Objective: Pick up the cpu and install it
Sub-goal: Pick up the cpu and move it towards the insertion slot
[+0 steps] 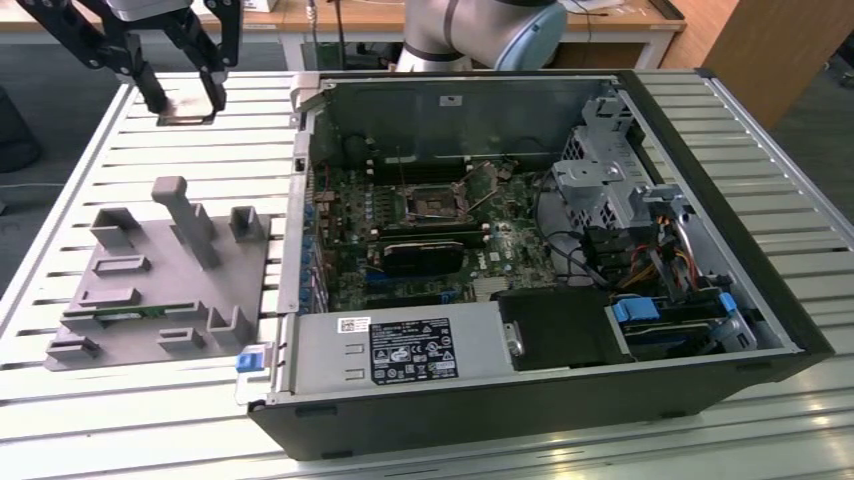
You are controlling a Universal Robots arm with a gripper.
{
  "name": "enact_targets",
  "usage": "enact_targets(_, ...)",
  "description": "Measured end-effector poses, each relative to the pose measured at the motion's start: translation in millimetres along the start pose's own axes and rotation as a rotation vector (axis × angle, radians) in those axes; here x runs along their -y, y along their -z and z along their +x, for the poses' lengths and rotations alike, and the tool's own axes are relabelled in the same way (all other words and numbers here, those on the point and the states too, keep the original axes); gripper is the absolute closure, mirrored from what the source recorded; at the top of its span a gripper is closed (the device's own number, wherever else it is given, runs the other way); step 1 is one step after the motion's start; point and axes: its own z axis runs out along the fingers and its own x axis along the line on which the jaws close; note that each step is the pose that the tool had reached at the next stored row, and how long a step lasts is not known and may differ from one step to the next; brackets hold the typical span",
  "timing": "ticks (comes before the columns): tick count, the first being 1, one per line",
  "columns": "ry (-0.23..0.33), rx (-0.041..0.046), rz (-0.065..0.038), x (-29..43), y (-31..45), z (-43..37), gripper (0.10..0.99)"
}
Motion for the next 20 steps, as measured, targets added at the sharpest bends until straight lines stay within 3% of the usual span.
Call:
enact_targets(8, 0.000, 0.0001, 0.000, -0.9, -0.2, -15.6, 0.557)
enact_targets(20, 0.000, 0.0000, 0.000, -3.7, -0.7, -55.6, 0.557)
